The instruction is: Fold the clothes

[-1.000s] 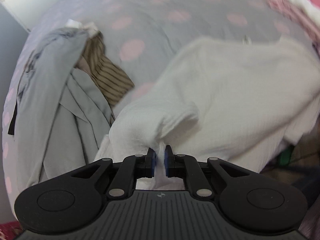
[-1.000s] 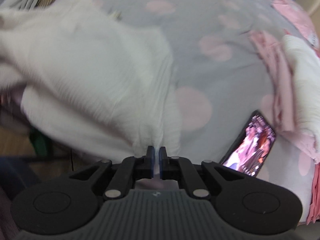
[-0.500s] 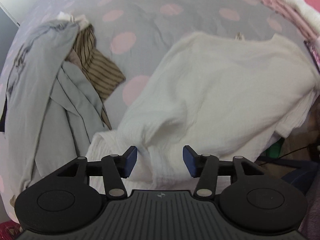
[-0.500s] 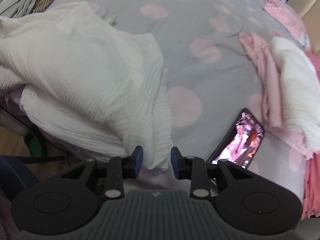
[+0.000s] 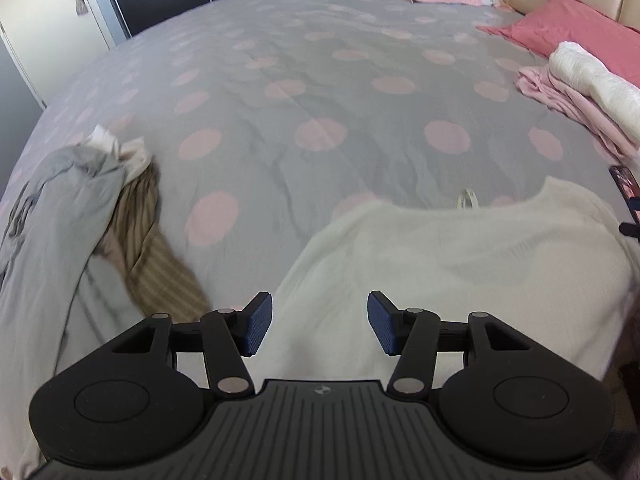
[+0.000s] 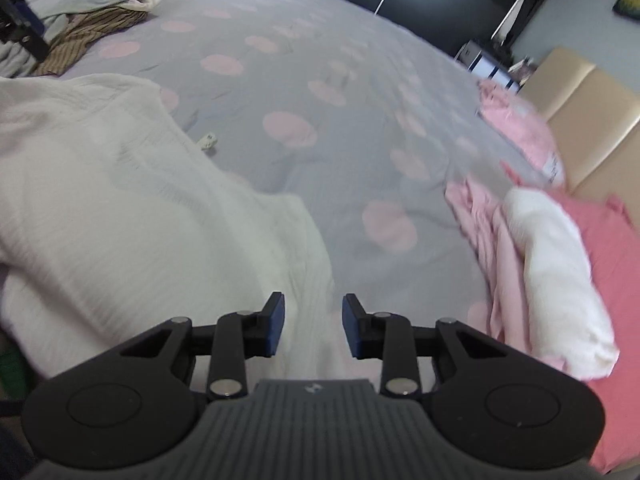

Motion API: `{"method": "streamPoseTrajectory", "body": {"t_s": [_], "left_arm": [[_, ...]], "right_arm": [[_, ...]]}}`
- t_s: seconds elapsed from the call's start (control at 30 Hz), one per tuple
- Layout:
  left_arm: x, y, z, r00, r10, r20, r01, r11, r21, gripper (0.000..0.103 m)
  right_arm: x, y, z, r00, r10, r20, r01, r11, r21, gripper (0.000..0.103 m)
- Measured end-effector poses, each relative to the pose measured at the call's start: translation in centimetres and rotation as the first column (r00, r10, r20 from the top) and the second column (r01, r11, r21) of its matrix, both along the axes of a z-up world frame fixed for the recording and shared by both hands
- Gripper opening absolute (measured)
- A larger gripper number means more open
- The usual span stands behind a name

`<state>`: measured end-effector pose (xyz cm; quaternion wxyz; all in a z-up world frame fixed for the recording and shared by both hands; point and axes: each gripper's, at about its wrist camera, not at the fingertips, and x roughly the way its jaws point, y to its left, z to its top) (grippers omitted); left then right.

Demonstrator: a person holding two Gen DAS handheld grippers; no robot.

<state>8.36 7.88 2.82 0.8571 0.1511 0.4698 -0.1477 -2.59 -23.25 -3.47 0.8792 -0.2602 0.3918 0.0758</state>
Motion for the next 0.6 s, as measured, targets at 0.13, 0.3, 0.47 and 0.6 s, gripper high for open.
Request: {"method": "streamPoseTrajectory", "body": {"t_s": [0.13, 0.3, 0.47, 0.6], "left_arm": [[1.8, -1.6, -2.0, 0.998, -0.001, 0.061, 0.004, 0.999, -0.047, 0.051], [3.1, -2.4, -4.1, 0.996, -0.058, 0.066, 0.059, 0.998, -0.012, 0.051], [4.6, -2.4, -5.8, 0.998, -0.049, 0.042, 0.049, 0.999, -0.008, 0.051], [5.5, -2.6, -6.9, 0.999, -0.036, 0.023, 0.036, 0.999, -0.004, 0.051]], "right_arm": [[0.6, 0.8, -1.0, 0.998, 0.042, 0.047, -0.040, 0.998, -0.041, 0.035], [1.4, 0.5, -1.9, 0.994, 0.068, 0.082, -0.065, 0.997, -0.038, 0.035], [2.6, 0.9, -2.9, 0.996, 0.063, 0.070, -0.060, 0.997, -0.037, 0.035], [3.4, 1.0, -3.4, 0.998, 0.047, 0.035, -0.046, 0.999, -0.027, 0.033]]}}
